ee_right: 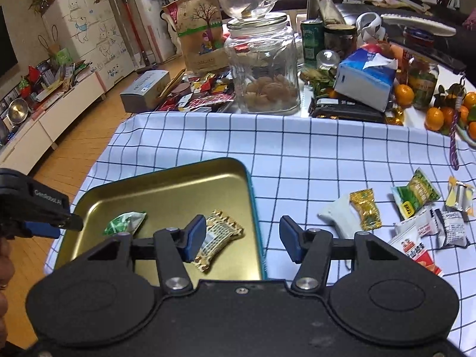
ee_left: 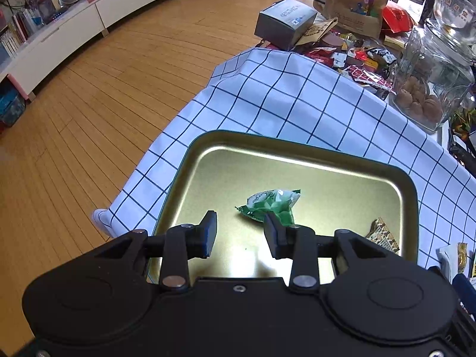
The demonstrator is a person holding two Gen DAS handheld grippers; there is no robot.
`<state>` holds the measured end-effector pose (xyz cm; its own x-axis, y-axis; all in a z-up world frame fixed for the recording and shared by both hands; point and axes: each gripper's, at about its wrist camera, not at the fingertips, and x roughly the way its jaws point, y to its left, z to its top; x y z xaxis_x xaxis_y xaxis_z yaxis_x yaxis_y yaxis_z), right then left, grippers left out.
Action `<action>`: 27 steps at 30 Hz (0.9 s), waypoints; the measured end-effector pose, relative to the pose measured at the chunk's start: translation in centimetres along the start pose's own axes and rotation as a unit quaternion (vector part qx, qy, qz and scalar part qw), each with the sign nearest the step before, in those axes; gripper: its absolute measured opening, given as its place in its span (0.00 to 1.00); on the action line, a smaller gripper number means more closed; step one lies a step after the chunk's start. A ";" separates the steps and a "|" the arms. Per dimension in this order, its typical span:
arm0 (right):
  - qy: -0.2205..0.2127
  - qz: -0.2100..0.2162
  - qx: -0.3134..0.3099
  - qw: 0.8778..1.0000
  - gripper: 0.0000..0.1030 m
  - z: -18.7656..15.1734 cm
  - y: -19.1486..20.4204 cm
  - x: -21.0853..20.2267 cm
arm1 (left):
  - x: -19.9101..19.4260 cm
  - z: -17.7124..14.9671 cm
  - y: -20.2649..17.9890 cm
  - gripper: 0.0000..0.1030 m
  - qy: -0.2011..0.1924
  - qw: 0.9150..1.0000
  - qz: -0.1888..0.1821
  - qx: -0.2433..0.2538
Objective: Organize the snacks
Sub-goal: 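Move the right tool to the silver-yellow candy and grasp it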
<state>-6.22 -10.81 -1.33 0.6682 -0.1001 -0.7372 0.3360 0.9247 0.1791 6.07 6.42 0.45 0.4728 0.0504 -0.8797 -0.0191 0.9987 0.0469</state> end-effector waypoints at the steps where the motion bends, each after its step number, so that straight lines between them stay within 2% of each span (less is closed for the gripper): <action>1: 0.002 -0.005 0.003 1.000 0.57 0.0 -0.1 0.1 | -0.2 0.0 -0.3 0.44 -0.004 1.000 0.000 0.002; 4: -0.009 -0.032 0.006 0.999 0.56 -0.1 -0.6 0.2 | -0.9 -0.1 -1.3 0.44 -0.024 1.000 -0.002 0.012; 7: -0.037 -0.069 -0.023 0.997 0.55 0.1 -0.7 0.0 | -1.7 -0.2 -2.4 0.44 -0.042 0.999 -0.011 0.027; 9: -0.045 -0.077 -0.017 0.996 0.55 0.4 -1.4 -0.2 | -2.3 -0.2 -3.1 0.44 -0.051 0.998 -0.019 0.034; 13: -0.045 -0.072 0.050 0.995 0.55 1.3 -3.7 -0.7 | -3.4 -0.1 -4.6 0.45 -0.061 0.996 -0.055 0.029; 15: -0.043 -0.079 0.064 0.994 0.55 1.8 -4.8 -0.8 | -3.7 -0.1 -5.6 0.44 -0.062 0.996 -0.063 0.032; 19: -0.012 -0.082 0.097 0.992 0.55 2.7 -7.8 -0.6 | -3.9 -0.4 -8.2 0.45 -0.061 0.994 -0.075 0.053; 22: 0.009 -0.093 0.145 0.985 0.55 3.0 -11.1 -0.7 | -4.0 -1.0 -10.3 0.45 -0.056 0.992 -0.081 0.081; 25: 0.010 -0.132 0.187 0.973 0.54 3.1 -14.6 -1.2 | -4.2 -1.7 -12.1 0.45 -0.053 0.989 -0.090 0.103; 27: 0.018 -0.157 0.207 0.966 0.50 3.2 -16.8 -1.4 | -4.3 -2.1 -13.3 0.45 -0.047 0.987 -0.095 0.119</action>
<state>-10.73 -27.40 -1.22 0.4695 -0.3314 -0.8184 0.7596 0.6241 0.1831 2.44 -7.04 2.61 0.5275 -0.1499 -0.8362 0.2795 0.9601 0.0042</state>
